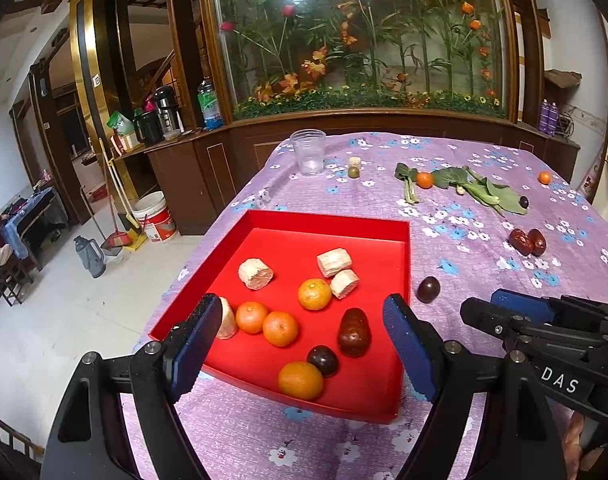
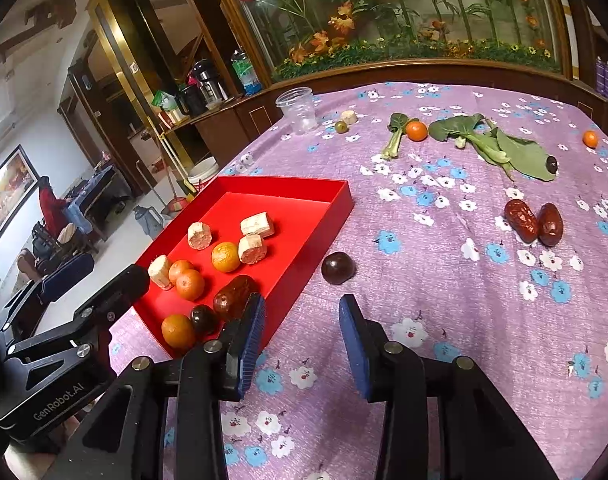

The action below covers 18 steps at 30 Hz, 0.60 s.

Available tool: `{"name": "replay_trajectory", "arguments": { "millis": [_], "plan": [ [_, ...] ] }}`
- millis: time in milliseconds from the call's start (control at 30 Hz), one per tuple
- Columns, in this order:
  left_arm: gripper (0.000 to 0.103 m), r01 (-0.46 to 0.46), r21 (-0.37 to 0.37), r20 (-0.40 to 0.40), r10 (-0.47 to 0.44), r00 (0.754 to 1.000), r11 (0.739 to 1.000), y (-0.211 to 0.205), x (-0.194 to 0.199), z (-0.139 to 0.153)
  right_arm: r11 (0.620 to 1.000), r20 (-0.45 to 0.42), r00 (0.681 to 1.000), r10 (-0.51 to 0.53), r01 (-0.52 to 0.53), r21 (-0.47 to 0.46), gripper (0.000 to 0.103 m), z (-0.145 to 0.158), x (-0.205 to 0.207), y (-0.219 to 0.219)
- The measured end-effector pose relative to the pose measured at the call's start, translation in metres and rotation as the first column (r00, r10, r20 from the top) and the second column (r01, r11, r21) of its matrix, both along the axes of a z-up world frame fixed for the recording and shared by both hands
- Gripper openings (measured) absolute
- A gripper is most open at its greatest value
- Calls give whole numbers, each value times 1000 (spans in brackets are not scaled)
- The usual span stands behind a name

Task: Organize fruits
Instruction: 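Move both grippers back toward the two red dates on the cloth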

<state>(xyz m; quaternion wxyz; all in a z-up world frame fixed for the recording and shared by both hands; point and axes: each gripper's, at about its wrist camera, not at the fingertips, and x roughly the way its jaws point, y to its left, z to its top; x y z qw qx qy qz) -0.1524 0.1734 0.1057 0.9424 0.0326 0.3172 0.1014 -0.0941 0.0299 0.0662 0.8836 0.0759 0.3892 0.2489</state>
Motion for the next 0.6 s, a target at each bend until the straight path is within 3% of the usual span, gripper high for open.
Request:
{"name": "replay_trajectory", "arguments": {
  "millis": [400, 600],
  "plan": [
    [82, 19, 3, -7, -19, 1000, 1000, -5, -2, 0, 1000, -5, 1000, 0, 0, -18, 45, -4, -5, -13],
    [82, 26, -53, 2, -25, 1000, 998, 0, 1, -1, 994, 11, 998, -61, 62, -87, 45, -5, -8, -57]
  ]
}}
